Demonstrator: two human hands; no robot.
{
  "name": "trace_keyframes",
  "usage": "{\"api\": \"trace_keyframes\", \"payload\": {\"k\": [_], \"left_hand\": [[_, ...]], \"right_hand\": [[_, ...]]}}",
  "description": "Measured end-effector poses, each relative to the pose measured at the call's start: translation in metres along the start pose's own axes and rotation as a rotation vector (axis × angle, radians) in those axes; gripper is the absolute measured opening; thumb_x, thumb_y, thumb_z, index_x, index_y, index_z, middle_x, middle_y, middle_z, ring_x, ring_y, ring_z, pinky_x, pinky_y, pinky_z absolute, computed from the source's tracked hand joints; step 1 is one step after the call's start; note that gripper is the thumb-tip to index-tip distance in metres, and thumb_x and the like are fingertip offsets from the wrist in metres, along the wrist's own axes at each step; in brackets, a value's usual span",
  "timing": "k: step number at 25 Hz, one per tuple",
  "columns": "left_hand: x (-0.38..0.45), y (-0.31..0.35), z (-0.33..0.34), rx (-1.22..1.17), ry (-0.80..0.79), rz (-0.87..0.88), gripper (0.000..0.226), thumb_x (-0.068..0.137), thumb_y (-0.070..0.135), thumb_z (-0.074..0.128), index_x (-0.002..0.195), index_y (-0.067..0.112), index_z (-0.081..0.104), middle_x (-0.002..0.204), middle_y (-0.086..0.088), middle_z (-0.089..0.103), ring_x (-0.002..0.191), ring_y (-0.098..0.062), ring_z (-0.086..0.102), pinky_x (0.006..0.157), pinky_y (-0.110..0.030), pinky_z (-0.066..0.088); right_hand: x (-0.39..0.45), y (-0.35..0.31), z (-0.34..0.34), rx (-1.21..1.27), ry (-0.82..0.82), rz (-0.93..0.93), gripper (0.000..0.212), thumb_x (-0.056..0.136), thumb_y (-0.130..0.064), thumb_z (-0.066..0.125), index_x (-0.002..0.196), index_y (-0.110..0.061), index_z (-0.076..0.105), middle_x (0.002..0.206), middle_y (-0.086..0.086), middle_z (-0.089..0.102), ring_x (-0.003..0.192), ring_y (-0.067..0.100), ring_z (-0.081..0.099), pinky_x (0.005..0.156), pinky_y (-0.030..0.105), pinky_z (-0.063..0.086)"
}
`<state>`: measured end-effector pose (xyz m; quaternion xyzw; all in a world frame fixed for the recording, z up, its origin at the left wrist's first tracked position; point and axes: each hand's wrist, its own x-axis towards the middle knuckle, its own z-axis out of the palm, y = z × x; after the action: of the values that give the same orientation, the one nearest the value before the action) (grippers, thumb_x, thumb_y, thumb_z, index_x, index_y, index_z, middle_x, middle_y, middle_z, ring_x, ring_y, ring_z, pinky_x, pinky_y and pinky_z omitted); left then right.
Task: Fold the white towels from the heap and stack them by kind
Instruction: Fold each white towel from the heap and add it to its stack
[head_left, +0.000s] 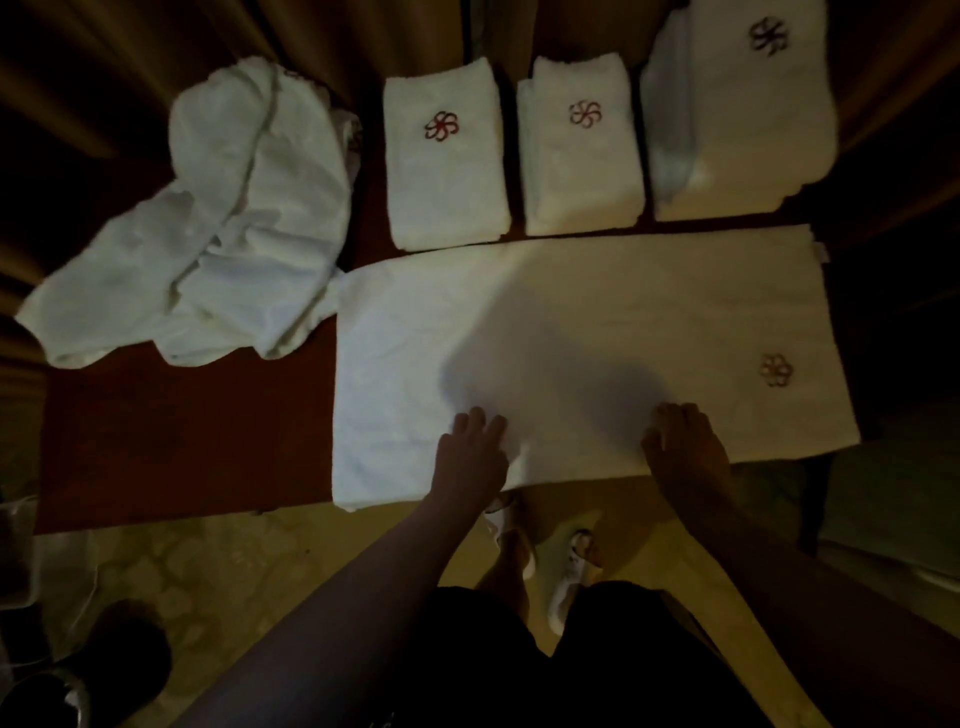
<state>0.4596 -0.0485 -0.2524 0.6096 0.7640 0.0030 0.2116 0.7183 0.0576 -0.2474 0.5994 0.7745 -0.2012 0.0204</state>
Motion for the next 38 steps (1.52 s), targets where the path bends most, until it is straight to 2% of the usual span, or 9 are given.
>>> {"api": "trace_keyframes", "payload": {"k": [7,10,14,17,21,24,28,33,38], "left_hand": [[0.014,0.011,-0.003,-0.027,-0.032,-0.157,0.062,0.086,0.029,0.055,0.143,0.015,0.036,0.148,-0.01,0.033,0.137,-0.03,0.03,0.105,-0.043,0.036],[0.027,0.005,-0.004,0.055,-0.076,-0.14,0.062,0.092,0.026,0.05,0.147,0.013,0.027,0.156,-0.014,0.022,0.146,-0.032,0.015,0.115,-0.045,0.025],[0.03,0.002,-0.014,0.107,0.015,-0.058,0.035,0.087,0.013,0.059,0.121,0.005,0.053,0.131,-0.021,0.048,0.124,-0.041,0.044,0.091,-0.046,0.042],[0.013,0.012,-0.007,0.094,0.048,0.163,0.017,0.087,0.015,0.06,0.1,0.006,0.061,0.099,-0.017,0.056,0.093,-0.037,0.056,0.061,-0.039,0.046],[-0.014,0.034,0.012,0.185,-0.035,0.167,0.049,0.078,0.051,0.061,0.112,0.016,0.058,0.105,-0.008,0.056,0.094,-0.029,0.053,0.072,-0.04,0.046],[-0.025,0.036,0.018,0.268,-0.019,0.139,0.06,0.066,0.043,0.076,0.116,0.018,0.055,0.11,-0.007,0.055,0.096,-0.028,0.054,0.074,-0.039,0.044],[-0.032,0.036,0.016,0.273,0.05,0.163,0.008,0.079,0.019,0.066,0.086,0.016,0.062,0.092,-0.006,0.062,0.08,-0.028,0.062,0.073,-0.037,0.043],[-0.048,0.04,0.007,0.151,0.032,0.08,0.021,0.078,-0.001,0.056,0.093,0.014,0.054,0.083,-0.006,0.063,0.076,-0.029,0.061,0.078,-0.036,0.035],[-0.074,0.041,-0.004,0.065,0.122,-0.003,0.024,0.078,-0.006,0.058,0.1,0.004,0.056,0.082,-0.015,0.061,0.068,-0.033,0.058,0.049,-0.03,0.033]], "right_hand": [[0.022,0.03,-0.006,-0.047,-0.096,-0.172,0.041,0.083,-0.013,0.047,0.114,0.01,0.061,0.11,0.033,0.061,0.093,0.049,0.064,0.071,0.055,0.056],[0.036,0.032,-0.006,-0.028,-0.176,-0.236,0.038,0.077,0.005,0.063,0.113,0.015,0.059,0.117,0.039,0.056,0.104,0.055,0.058,0.075,0.063,0.052],[0.043,0.025,-0.013,-0.042,-0.149,-0.218,0.017,0.084,-0.001,0.064,0.099,0.007,0.062,0.135,0.034,0.044,0.123,0.051,0.046,0.084,0.054,0.049],[0.036,0.02,-0.014,-0.192,-0.084,-0.294,0.013,0.08,-0.011,0.065,0.078,0.001,0.061,0.103,0.03,0.058,0.09,0.047,0.06,0.06,0.047,0.053],[0.015,0.026,-0.008,-0.092,-0.162,-0.219,0.053,0.088,-0.047,0.056,0.123,-0.007,0.054,0.124,0.018,0.049,0.113,0.038,0.047,0.083,0.047,0.044],[-0.002,0.033,-0.007,-0.147,-0.255,-0.248,0.097,0.07,-0.075,0.051,0.141,-0.01,0.038,0.141,0.015,0.038,0.128,0.035,0.036,0.096,0.048,0.035],[-0.013,0.037,-0.005,-0.174,-0.273,-0.247,0.086,0.082,-0.048,0.064,0.147,-0.007,0.028,0.151,0.018,0.028,0.138,0.036,0.026,0.106,0.049,0.026],[-0.029,0.039,-0.001,-0.012,-0.15,-0.154,0.043,0.09,-0.008,0.054,0.132,0.0,0.049,0.137,0.022,0.046,0.127,0.039,0.041,0.1,0.045,0.033],[-0.06,0.06,-0.013,0.03,0.064,-0.085,0.021,0.082,-0.005,0.059,0.102,0.002,0.063,0.11,0.022,0.057,0.107,0.042,0.05,0.077,0.047,0.046]]}}
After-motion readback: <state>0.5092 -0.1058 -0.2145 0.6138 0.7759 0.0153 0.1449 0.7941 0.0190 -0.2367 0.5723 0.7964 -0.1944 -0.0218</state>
